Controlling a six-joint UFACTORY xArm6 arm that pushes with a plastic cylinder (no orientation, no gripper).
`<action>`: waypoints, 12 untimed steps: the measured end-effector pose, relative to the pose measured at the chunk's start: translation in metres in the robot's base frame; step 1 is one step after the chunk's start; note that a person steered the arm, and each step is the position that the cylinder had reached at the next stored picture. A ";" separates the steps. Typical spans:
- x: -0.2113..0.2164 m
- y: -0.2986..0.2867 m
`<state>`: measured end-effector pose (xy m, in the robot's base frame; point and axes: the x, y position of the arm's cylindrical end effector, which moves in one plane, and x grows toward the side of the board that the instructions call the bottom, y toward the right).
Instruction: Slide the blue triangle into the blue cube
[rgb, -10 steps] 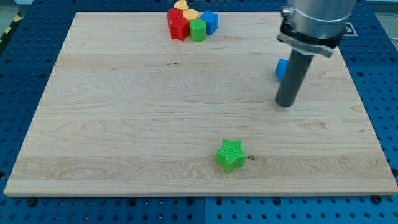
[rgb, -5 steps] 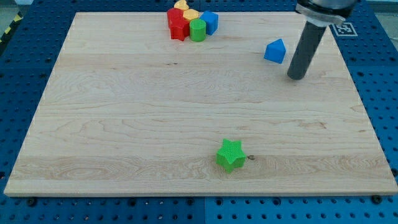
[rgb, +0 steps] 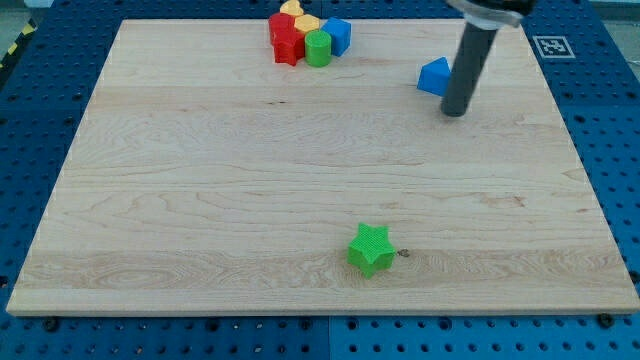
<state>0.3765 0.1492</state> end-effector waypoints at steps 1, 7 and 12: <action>-0.047 -0.015; -0.087 -0.017; -0.143 -0.011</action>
<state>0.2330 0.1381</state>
